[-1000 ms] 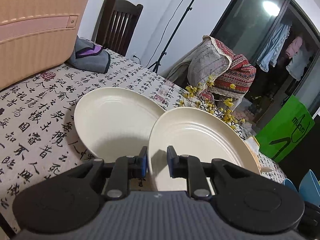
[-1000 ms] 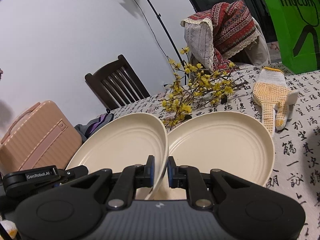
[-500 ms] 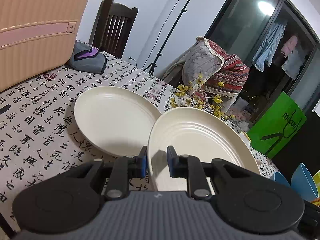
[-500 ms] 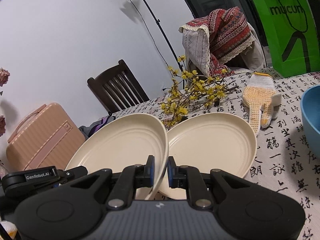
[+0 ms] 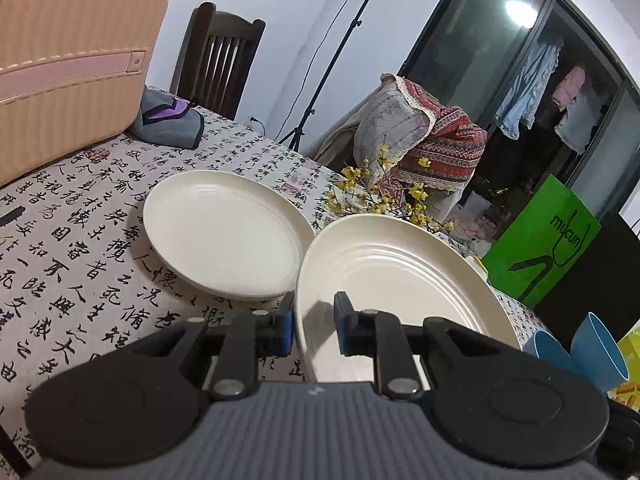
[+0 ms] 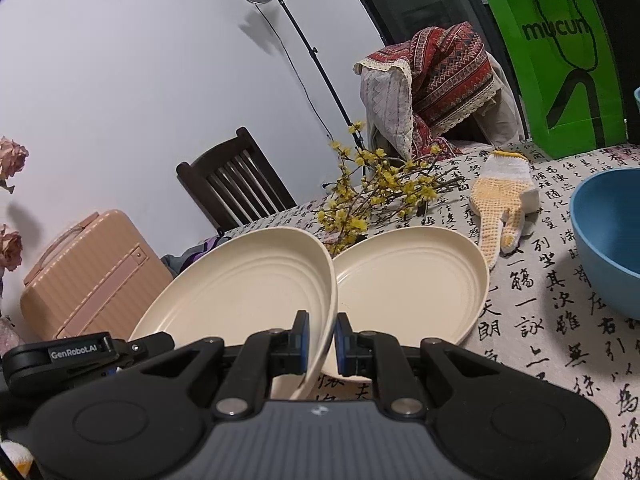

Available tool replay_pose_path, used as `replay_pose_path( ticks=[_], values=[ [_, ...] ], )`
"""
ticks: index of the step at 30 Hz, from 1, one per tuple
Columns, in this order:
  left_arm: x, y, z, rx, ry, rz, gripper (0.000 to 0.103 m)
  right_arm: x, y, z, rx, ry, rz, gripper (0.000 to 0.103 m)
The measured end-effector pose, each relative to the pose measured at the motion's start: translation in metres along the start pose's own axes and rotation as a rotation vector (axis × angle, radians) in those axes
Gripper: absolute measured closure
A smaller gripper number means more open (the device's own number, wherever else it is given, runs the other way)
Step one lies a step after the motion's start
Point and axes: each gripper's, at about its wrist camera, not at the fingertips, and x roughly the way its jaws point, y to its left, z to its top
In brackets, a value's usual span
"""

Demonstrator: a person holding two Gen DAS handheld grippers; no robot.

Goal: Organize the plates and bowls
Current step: 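Lift the cream plate with both grippers and tilt it up on edge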

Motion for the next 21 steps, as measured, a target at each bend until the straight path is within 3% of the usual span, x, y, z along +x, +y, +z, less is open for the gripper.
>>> replay_pose_path(
  ticks=[21],
  values=[
    [-0.026,-0.020,-0.018,0.025,-0.003,-0.032,0.084,-0.044,-0.005,-0.012,0.011,-0.035,-0.014,0.090]
  ],
)
